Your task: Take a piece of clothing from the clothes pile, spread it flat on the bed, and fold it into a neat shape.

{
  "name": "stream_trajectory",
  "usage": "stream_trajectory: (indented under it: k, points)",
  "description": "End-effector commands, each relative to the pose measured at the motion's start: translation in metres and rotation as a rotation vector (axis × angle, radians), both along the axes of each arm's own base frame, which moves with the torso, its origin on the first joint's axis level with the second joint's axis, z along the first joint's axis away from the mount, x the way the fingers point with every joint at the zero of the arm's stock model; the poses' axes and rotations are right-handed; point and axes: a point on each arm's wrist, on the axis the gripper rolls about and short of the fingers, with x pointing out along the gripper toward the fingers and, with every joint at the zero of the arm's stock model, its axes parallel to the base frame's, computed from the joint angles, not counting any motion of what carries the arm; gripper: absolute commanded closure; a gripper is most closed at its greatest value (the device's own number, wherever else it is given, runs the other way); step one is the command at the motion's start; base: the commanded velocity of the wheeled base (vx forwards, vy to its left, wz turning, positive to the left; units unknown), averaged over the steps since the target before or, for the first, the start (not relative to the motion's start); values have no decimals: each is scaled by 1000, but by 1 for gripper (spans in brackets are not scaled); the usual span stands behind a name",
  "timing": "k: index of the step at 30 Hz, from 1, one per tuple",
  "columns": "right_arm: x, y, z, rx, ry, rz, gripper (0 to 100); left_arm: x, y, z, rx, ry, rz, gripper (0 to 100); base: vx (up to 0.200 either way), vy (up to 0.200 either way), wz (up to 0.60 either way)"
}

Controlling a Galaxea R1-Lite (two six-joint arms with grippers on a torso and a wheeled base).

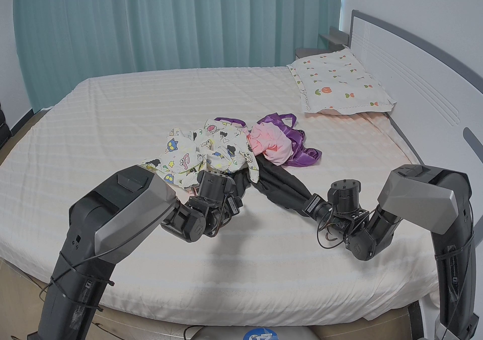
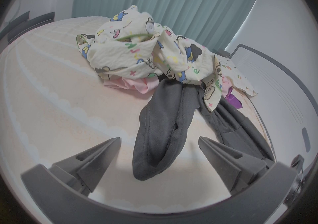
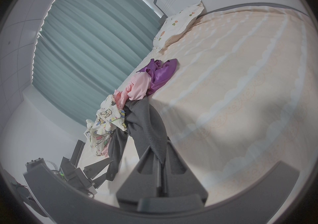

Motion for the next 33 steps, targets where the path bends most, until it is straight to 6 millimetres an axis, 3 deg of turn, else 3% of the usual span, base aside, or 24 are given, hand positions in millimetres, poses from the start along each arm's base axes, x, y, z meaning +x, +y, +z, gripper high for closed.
stream_trajectory:
  k: [1,3,4,10,12,13,16,20,26,27,28,29,30,33]
  points:
    - [-1,2,-1,-1,-2,4,100,8,-7,-11,11,-25,25,0,0,0,0]
    - [-1,2,-1,0,-4,4,100,12,-8,-10,8,-44,43,0,0,0,0]
    - [-1,2,-1,-1,-4,6,100,13,-9,-10,4,-45,46,100,0,0,0]
    - [-1,2,0,2,-6,6,100,9,-8,-7,-28,-22,74,100,0,0,0]
    - [-2,1,0,2,-5,7,100,8,-8,0,-50,-20,89,100,0,0,0]
    - [-4,1,2,7,-13,10,100,4,-3,17,-79,-14,114,100,0,0,0]
    - [-6,1,4,18,-33,15,100,-3,1,28,-99,-6,128,100,0,0,0]
    - [-20,6,17,73,-113,84,100,-23,15,72,-186,-18,162,100,0,0,0]
    - [-50,10,68,180,-299,192,100,-69,34,156,-375,-61,120,100,0,0,0]
    - [-50,10,68,180,-299,192,100,-69,34,156,-375,-61,120,100,0,0,0]
    - [-60,11,91,215,-374,216,100,-85,42,194,-437,-121,87,100,0,0,0]
    - [-60,11,91,215,-374,216,100,-85,42,194,-437,-121,87,100,0,0,0]
    - [-69,14,111,240,-430,237,100,-98,48,222,-483,-173,64,100,0,0,0]
    - [-85,20,152,296,-534,283,100,-122,55,262,-552,-252,29,100,0,0,0]
